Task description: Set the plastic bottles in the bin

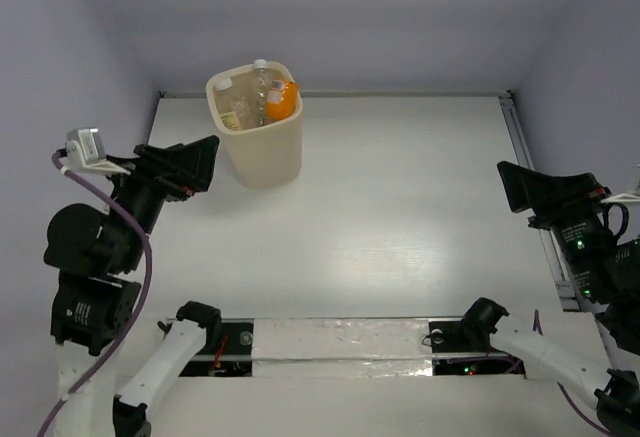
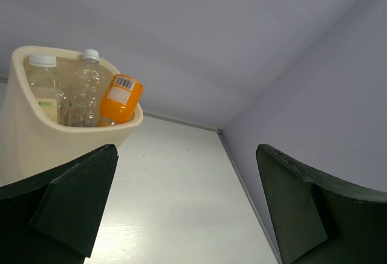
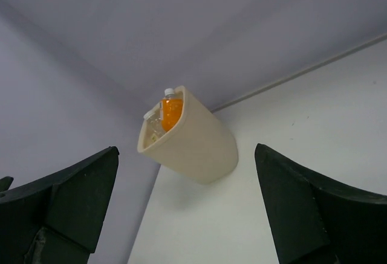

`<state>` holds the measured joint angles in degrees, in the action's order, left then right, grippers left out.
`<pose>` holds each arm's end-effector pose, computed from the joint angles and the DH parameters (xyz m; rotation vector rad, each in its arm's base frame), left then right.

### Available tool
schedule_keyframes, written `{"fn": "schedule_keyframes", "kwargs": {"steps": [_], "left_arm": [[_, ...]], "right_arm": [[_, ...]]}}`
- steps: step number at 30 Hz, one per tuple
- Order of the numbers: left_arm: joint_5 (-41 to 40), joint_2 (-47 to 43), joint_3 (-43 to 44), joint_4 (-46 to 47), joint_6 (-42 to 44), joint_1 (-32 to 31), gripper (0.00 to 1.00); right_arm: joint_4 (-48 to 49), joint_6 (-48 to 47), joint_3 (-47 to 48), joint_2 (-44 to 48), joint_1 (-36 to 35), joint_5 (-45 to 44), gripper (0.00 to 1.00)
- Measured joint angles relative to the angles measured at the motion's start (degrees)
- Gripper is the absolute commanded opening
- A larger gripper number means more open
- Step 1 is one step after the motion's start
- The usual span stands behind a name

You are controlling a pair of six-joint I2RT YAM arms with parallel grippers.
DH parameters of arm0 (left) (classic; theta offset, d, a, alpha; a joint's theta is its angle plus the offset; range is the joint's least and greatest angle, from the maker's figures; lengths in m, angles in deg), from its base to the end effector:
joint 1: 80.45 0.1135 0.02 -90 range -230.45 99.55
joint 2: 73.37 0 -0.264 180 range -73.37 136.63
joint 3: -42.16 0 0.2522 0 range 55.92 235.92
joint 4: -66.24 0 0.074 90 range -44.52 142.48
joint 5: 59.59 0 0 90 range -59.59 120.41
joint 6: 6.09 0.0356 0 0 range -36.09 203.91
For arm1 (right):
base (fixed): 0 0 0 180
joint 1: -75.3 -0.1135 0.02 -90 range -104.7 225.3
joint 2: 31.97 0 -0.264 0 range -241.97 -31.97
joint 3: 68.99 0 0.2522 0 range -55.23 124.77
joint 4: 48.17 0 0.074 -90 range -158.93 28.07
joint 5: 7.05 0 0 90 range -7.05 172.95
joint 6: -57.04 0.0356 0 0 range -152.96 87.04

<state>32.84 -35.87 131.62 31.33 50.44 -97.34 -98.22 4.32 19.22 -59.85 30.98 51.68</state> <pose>0.0672 -0.0220 0.5050 -0.1520 1.3044 -0.7806 0.0231 -0.0033 0.4747 0.3796 1.4157 0.7932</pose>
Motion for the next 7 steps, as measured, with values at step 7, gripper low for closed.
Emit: {"fn": "schedule_keyframes", "kwargs": {"steps": [7], "left_arm": [[-1.29, -3.85, -4.92, -7.48, -2.25, 0.02, 0.99]], "right_arm": [[0.46, -0.02, -6.1, 0.96, 0.0, -0.68, 1.0]]}}
